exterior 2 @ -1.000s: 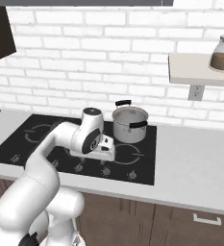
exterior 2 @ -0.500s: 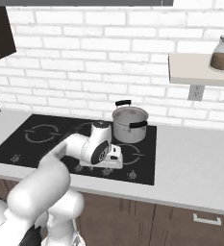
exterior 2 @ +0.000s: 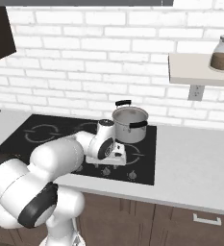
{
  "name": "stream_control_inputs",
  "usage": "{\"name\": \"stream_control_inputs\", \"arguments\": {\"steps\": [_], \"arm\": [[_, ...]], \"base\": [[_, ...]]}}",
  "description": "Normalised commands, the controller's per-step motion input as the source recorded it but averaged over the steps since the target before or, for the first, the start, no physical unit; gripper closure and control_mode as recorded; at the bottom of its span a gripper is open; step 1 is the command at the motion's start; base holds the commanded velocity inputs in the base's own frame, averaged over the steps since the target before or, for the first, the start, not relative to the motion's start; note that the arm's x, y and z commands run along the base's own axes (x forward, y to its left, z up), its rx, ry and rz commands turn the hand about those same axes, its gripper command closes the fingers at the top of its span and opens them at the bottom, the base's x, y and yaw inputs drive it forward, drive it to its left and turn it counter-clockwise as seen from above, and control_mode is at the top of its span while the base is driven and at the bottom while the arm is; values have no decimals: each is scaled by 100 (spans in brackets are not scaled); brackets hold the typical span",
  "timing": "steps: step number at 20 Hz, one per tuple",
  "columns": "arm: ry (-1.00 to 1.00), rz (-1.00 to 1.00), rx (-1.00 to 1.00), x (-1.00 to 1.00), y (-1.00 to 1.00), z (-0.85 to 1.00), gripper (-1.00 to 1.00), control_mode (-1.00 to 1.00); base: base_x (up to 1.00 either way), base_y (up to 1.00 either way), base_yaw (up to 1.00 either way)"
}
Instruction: Turn off the rear right burner of the stove.
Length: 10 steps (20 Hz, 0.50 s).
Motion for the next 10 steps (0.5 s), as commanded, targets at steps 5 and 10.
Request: {"name": "stream_control_inputs", "arguments": {"steps": [5, 10], "arm": [[1, 0, 0, -2, 0, -18, -100, -100], [0, 0, 0, -15, 0, -23, -100, -100]], "base": [[0, 0, 0], [0, 0, 0]]}}
